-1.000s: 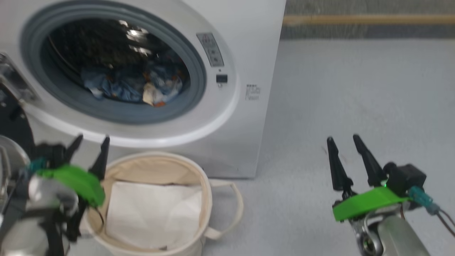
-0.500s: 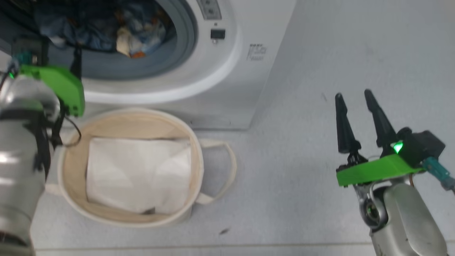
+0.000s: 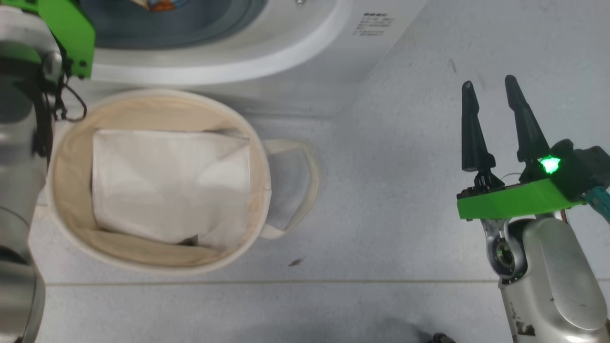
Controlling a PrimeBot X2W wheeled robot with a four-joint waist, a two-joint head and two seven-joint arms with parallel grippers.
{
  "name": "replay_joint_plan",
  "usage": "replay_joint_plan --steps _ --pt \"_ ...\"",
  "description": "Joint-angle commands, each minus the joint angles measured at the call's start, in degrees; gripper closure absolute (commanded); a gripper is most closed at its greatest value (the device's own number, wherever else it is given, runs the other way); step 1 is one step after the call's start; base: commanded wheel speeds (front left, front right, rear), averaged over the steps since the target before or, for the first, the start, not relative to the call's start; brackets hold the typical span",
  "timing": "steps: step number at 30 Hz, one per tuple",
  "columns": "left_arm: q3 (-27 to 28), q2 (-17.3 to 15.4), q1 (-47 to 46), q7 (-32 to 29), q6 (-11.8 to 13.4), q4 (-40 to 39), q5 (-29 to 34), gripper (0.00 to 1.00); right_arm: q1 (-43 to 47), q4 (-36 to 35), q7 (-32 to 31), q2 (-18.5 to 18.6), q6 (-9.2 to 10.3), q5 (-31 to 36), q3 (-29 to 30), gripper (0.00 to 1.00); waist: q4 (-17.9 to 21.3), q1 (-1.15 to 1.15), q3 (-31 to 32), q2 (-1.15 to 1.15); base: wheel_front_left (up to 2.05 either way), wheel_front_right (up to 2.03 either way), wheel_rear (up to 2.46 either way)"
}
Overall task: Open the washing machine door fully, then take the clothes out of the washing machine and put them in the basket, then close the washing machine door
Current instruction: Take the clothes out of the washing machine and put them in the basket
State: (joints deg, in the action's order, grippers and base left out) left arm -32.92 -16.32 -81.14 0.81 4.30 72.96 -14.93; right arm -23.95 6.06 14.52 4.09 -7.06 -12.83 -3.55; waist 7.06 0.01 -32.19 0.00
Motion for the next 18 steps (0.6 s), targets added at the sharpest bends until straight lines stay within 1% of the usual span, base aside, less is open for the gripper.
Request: replay_joint_plan --steps 1,7,13,18 --pt "0.2 -1.9 -3.4 -0.9 0.9 -0.6 0.5 0.0 0.0 -2.1 0.5 -0.7 -0.43 0.7 -0.7 0.0 -0.2 -0.01 -1.8 0.0 0.0 0.0 0.0" --pt "-1.0 -2.1 -7.2 -4.9 3.4 0.4 1.5 0.0 -0.3 -2.7 0.5 -0.9 -0.43 1.1 -0.4 0.0 -0.3 -0.01 -4.7 0.0 0.0 0.0 0.0" --pt "-2.8 -1.9 -10.8 -6.6 6.0 0.7 3.1 0.0 -0.8 -3.1 0.5 -1.0 -0.43 1.4 -0.5 0.0 -0.3 -0.01 -7.0 0.0 0.0 0.0 0.0" --pt "-4.3 -2.9 -12.2 -8.2 6.9 0.8 4.3 0.0 -1.2 -3.5 0.5 -1.1 -0.43 1.4 -0.9 0.0 0.3 -0.01 -8.5 0.0 0.0 0.0 0.0"
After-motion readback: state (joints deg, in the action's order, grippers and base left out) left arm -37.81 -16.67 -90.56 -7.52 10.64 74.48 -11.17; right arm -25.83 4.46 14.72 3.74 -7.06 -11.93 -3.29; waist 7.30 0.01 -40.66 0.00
